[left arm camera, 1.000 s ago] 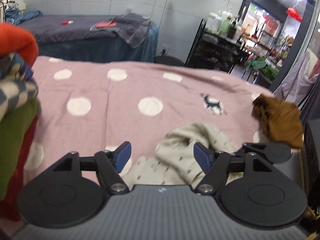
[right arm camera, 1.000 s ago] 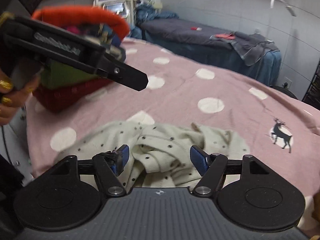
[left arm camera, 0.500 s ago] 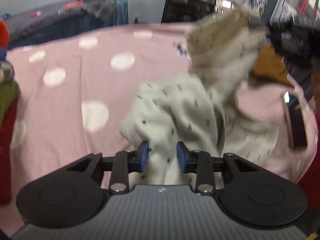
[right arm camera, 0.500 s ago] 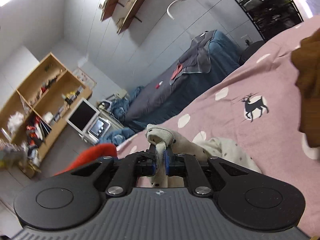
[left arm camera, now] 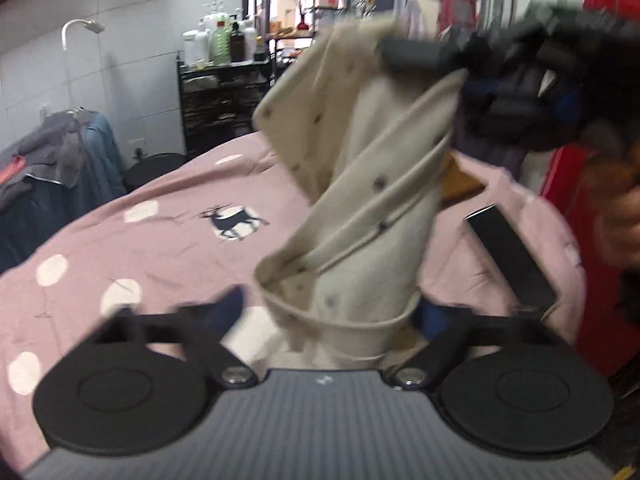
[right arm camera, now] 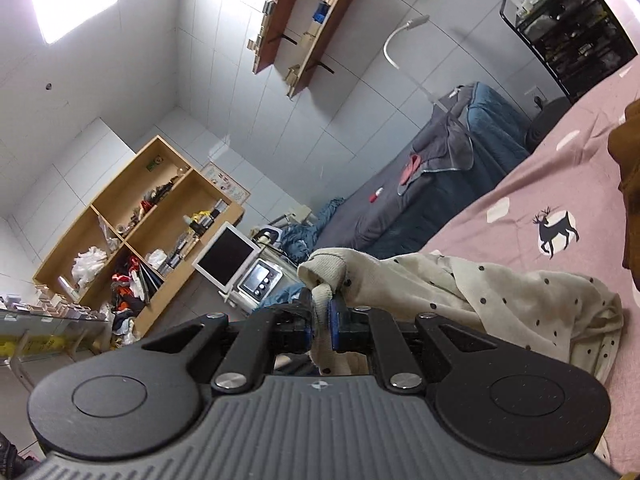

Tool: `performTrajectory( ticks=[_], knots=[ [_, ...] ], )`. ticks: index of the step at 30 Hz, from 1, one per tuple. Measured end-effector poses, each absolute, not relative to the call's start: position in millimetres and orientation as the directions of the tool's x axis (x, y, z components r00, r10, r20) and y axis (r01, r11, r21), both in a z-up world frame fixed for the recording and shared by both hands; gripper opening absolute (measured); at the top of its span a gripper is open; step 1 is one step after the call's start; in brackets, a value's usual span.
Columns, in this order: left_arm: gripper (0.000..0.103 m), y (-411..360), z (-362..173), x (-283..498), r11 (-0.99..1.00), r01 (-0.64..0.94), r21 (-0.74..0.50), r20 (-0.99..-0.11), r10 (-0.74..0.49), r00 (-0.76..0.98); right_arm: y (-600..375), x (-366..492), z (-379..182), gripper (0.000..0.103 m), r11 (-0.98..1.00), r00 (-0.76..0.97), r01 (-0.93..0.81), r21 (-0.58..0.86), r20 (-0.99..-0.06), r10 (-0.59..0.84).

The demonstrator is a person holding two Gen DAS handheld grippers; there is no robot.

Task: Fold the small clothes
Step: 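Raise the shirt high with both grippers and shake it out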

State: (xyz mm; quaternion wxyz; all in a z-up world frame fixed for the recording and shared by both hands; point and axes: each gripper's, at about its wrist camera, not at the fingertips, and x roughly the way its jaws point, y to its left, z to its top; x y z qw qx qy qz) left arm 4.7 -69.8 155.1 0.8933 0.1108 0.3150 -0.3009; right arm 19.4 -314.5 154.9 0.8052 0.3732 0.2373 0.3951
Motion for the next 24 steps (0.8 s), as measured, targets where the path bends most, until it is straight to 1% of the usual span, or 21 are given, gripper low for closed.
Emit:
performTrajectory(
  ticks=[1, 3, 4, 5, 7, 9, 11, 13, 15, 17, 18, 19, 21, 24],
  knots=[
    [0.014, -69.4, 154.3, 8.4, 0.804, 0.595, -0.017, -0.629, -0.471, 0.619, -315.3, 19.2, 156.4, 0.016, 0.413, 0.582, -0.465, 0.783, -0.081, 0.809],
    [0.010, -56.8, 160.6, 20.4, 0.812, 0.566, -0.147, -0.601, -0.527, 0.601, -315.7, 18.4, 161.1, 0.016, 0.433, 0.597, -0.476, 0.766, -0.080, 0.798],
    [0.009, -49.8, 166.7, 24.2, 0.816, 0.547, -0.189, -0.584, -0.541, 0.605, -316.3, 18.0, 163.7, 0.016, 0.431, 0.601, -0.487, 0.760, -0.067, 0.797],
    [0.008, -42.9, 176.8, 26.6, 0.818, 0.540, -0.197, -0.567, -0.545, 0.618, -316.1, 17.8, 167.5, 0.016, 0.428, 0.603, -0.499, 0.753, -0.054, 0.796],
    [0.008, -38.8, 205.7, 29.4, 0.824, 0.548, -0.142, -0.532, -0.530, 0.660, -313.9, 18.5, 182.3, 0.016, 0.442, 0.619, -0.545, 0.713, -0.013, 0.785],
    [0.008, -35.4, 244.9, 25.2, 0.840, 0.536, -0.087, -0.464, -0.510, 0.724, -309.5, 19.2, 205.9, 0.015, 0.467, 0.635, -0.609, 0.641, 0.042, 0.771],
    [0.008, -27.7, 289.0, 15.8, 0.857, 0.509, -0.078, -0.354, -0.501, 0.790, -306.5, 18.5, 236.9, 0.015, 0.478, 0.646, -0.669, 0.570, 0.127, 0.753],
    [0.009, -25.7, 330.9, 1.9, 0.854, 0.517, -0.054, -0.250, -0.513, 0.821, -303.1, 15.7, 275.0, 0.014, 0.474, 0.629, -0.740, 0.477, 0.240, 0.740],
    [0.010, -29.0, 367.4, -25.4, 0.871, 0.490, 0.021, -0.144, -0.482, 0.864, -299.8, 5.0, 308.5, 0.014, 0.480, 0.597, -0.794, 0.373, 0.326, 0.733],
    [0.015, -36.0, 389.7, -49.8, 0.886, 0.450, 0.112, -0.068, -0.444, 0.893, -297.6, -4.4, 332.9, 0.014, 0.468, 0.551, -0.833, 0.294, 0.378, 0.744],
    [0.019, -39.6, 396.7, -61.2, 0.892, 0.429, 0.141, -0.041, -0.428, 0.903, -298.8, -8.1, 342.3, 0.014, 0.463, 0.532, -0.846, 0.264, 0.400, 0.746],
    [0.030, -43.0, 401.1, -69.2, 0.895, 0.418, 0.154, -0.023, -0.420, 0.907, -299.4, -11.4, 347.9, 0.014, 0.459, 0.522, -0.853, 0.247, 0.417, 0.745],
    [0.032, -49.0, 403.2, -80.5, 0.900, 0.402, 0.168, -0.001, -0.407, 0.913, -307.5, -12.3, 354.4, 0.014, 0.430, 0.496, -0.868, 0.246, 0.439, 0.749],
    [0.028, -55.3, 403.8, -86.5, 0.899, 0.403, 0.173, -0.015, -0.406, 0.914, -313.8, -3.4, 351.3, 0.014, 0.385, 0.485, -0.873, 0.300, 0.435, 0.759]
  ],
)
